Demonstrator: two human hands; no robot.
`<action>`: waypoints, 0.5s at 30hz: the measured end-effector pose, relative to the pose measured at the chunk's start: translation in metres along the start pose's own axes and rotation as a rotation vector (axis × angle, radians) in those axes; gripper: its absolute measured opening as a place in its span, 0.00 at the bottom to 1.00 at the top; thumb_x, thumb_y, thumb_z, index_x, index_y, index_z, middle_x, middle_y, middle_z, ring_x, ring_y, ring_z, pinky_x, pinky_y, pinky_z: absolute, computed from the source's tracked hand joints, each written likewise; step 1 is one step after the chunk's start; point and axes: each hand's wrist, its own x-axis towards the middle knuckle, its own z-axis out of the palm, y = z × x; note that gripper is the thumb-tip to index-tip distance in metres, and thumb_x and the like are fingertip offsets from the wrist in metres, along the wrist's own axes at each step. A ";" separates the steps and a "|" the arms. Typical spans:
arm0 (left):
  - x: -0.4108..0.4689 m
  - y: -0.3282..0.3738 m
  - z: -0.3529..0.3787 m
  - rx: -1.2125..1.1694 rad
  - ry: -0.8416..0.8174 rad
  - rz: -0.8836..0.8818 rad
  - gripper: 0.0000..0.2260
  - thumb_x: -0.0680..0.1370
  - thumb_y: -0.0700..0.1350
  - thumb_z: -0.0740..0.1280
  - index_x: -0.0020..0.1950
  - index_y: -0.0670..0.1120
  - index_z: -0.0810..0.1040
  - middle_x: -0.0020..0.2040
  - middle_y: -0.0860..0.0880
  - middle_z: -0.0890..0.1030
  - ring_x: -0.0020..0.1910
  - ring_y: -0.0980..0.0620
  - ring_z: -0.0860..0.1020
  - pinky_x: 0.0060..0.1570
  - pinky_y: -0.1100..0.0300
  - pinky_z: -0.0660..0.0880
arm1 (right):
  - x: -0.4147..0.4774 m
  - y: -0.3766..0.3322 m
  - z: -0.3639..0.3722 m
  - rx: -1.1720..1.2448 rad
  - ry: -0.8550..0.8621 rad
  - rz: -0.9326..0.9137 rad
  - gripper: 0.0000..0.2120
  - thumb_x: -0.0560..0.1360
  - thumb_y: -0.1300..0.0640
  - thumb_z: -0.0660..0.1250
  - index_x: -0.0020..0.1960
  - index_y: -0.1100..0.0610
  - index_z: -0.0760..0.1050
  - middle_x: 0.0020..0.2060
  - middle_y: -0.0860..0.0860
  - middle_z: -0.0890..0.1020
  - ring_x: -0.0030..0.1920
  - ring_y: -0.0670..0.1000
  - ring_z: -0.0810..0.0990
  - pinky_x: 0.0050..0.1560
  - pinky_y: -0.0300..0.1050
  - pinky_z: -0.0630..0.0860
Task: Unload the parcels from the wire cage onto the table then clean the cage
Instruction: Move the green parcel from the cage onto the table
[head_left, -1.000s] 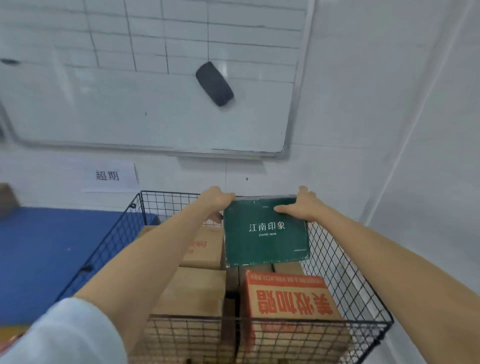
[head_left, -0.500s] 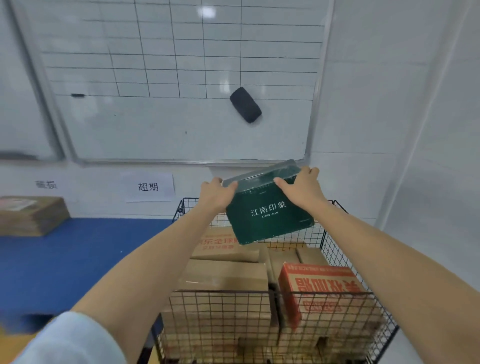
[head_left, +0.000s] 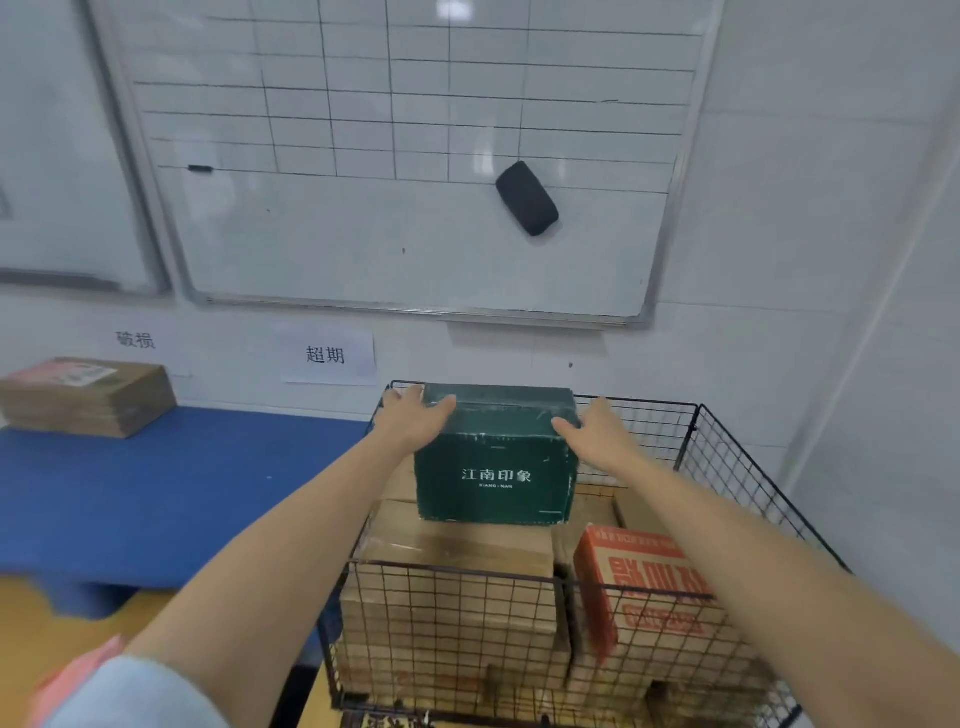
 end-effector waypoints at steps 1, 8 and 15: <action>-0.002 0.002 -0.002 0.028 -0.017 -0.020 0.36 0.76 0.66 0.55 0.78 0.48 0.53 0.77 0.43 0.52 0.71 0.37 0.62 0.66 0.42 0.67 | 0.002 0.000 -0.007 -0.025 -0.056 -0.005 0.28 0.79 0.50 0.64 0.70 0.65 0.57 0.43 0.54 0.79 0.37 0.48 0.77 0.35 0.41 0.76; -0.012 0.023 -0.011 0.038 -0.137 -0.112 0.35 0.78 0.67 0.47 0.77 0.45 0.56 0.76 0.44 0.60 0.70 0.40 0.66 0.63 0.49 0.69 | -0.006 -0.006 -0.030 -0.134 -0.282 -0.017 0.23 0.77 0.55 0.68 0.68 0.60 0.64 0.45 0.53 0.78 0.35 0.48 0.76 0.33 0.39 0.75; -0.003 0.035 -0.034 -0.275 0.019 -0.062 0.30 0.78 0.65 0.54 0.70 0.43 0.66 0.62 0.41 0.74 0.58 0.40 0.75 0.56 0.41 0.76 | -0.008 -0.007 -0.050 -0.038 -0.085 -0.163 0.41 0.73 0.56 0.73 0.76 0.56 0.51 0.59 0.58 0.78 0.49 0.54 0.79 0.38 0.38 0.70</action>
